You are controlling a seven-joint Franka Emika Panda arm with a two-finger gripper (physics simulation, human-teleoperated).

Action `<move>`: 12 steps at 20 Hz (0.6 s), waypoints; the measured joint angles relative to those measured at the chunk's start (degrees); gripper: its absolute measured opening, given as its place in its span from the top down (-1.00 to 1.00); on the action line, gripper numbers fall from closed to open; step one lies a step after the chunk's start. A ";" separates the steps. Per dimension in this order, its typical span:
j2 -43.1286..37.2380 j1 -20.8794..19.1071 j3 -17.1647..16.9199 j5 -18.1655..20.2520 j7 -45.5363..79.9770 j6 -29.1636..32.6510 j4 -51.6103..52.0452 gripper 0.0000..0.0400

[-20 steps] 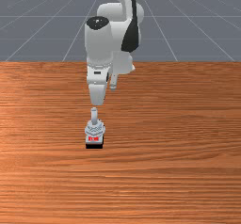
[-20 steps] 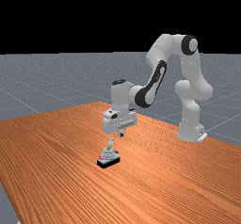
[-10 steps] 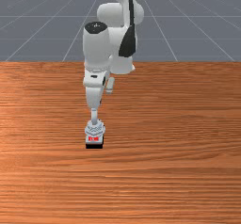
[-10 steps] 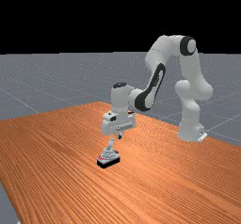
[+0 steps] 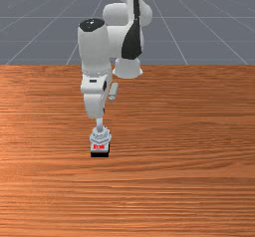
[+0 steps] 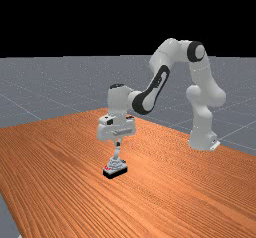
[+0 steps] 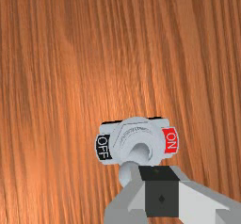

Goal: Turn on the trigger

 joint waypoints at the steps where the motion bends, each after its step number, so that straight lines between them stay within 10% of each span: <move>1: -0.10 0.82 -0.73 -1.63 1.49 1.92 -0.55 1.00; 12: -0.22 4.06 -0.24 -3.10 6.43 -5.83 0.88 1.00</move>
